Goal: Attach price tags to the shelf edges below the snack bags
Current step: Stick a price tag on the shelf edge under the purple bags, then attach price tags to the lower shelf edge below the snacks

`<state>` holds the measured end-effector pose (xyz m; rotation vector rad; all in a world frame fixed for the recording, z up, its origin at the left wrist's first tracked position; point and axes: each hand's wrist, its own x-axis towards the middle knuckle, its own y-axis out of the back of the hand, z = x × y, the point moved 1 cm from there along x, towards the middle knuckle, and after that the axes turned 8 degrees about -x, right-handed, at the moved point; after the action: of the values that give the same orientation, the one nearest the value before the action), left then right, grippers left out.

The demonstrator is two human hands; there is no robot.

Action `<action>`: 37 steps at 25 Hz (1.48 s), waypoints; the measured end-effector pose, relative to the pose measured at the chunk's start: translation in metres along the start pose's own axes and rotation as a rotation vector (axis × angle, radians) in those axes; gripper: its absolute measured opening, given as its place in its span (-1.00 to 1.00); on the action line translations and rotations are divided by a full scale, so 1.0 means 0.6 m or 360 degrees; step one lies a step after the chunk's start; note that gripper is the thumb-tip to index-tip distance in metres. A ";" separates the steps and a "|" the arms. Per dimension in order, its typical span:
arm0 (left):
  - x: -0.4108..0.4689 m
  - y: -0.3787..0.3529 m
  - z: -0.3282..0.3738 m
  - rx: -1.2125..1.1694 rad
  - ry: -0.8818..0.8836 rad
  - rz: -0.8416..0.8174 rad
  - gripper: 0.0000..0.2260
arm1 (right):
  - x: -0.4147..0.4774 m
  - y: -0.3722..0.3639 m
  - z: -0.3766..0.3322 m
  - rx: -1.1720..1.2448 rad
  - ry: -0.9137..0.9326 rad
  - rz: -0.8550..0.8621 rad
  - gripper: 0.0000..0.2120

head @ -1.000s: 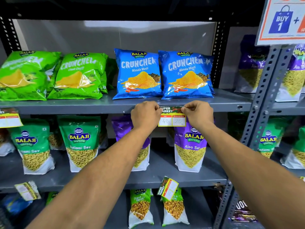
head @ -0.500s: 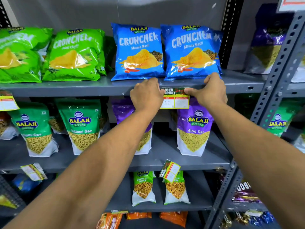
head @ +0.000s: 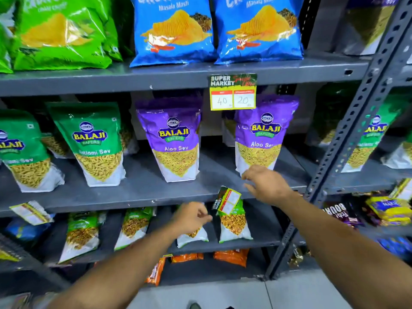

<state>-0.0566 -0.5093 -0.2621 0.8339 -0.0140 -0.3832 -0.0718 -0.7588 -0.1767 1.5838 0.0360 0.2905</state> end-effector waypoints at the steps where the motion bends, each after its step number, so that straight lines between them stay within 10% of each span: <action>1: 0.009 -0.036 -0.034 -0.0060 0.0098 -0.0110 -0.78 | 0.004 -0.019 -0.010 0.0028 0.0023 -0.0076 -0.72; 15: 0.080 -0.121 -0.047 -0.1054 0.0335 0.0325 -0.91 | 0.079 -0.108 -0.063 0.0045 0.0044 -0.0200 -0.69; 27: 0.041 -0.117 -0.053 -0.0502 0.0249 0.0192 -0.88 | 0.024 -0.120 -0.053 0.0122 -0.0011 -0.0376 -0.83; 37: 0.037 -0.045 -0.001 -0.0081 0.0008 0.0671 -0.88 | -0.009 -0.127 -0.043 0.0459 -0.0561 -0.0105 -0.94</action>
<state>-0.0445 -0.5331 -0.2852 0.7587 -0.1719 0.0157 -0.0705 -0.7318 -0.2527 1.8970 -0.1482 -0.0519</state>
